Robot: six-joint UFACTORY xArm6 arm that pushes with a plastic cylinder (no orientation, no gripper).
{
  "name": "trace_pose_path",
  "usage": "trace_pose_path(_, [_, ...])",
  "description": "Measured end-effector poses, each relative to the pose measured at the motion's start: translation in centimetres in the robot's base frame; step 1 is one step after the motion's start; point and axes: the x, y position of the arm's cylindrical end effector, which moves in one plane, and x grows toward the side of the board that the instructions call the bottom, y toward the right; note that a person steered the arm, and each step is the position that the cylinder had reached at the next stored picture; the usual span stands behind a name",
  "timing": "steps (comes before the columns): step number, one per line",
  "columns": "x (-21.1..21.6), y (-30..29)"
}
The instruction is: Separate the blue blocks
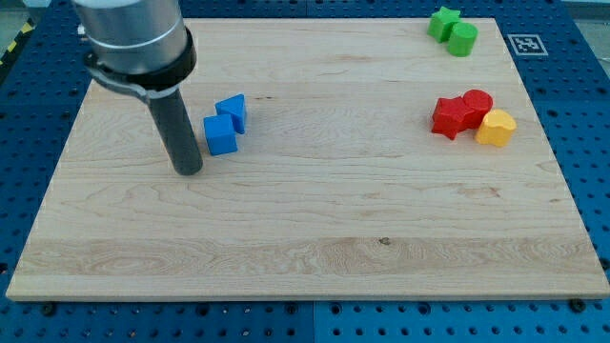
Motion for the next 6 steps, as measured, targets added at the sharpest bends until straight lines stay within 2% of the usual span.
trace_pose_path(2, [-3.6, -0.8])
trace_pose_path(3, [-3.7, 2.2])
trace_pose_path(4, [-5.5, 4.0])
trace_pose_path(5, [-8.4, 3.9])
trace_pose_path(6, [-8.9, 3.4])
